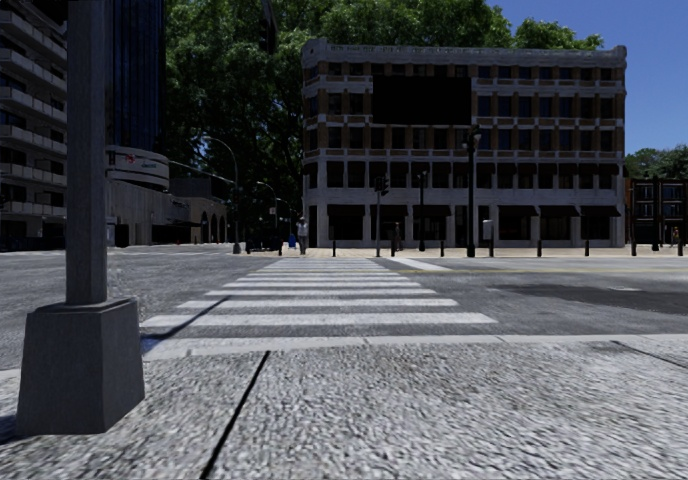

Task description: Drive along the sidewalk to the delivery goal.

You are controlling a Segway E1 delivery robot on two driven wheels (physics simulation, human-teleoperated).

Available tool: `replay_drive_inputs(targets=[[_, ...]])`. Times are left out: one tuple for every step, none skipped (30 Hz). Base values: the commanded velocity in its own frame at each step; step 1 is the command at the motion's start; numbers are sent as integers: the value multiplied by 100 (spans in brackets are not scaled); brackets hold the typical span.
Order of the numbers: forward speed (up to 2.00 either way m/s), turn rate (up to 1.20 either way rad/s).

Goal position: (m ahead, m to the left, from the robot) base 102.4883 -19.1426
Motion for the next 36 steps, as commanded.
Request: replay_drive_inputs(targets=[[198,0],[198,0],[198,0],[198,0],[198,0],[198,0],[198,0],[198,0],[198,0],[198,0],[198,0],[198,0],[198,0],[198,0],[198,0],[198,0],[198,0],[198,0],[198,0],[198,0],[198,0],[198,0],[198,0],[198,0],[198,0],[198,0],[198,0],[198,0],[198,0],[198,0],[198,0],[198,0],[198,0],[190,0],[181,0],[181,0]])
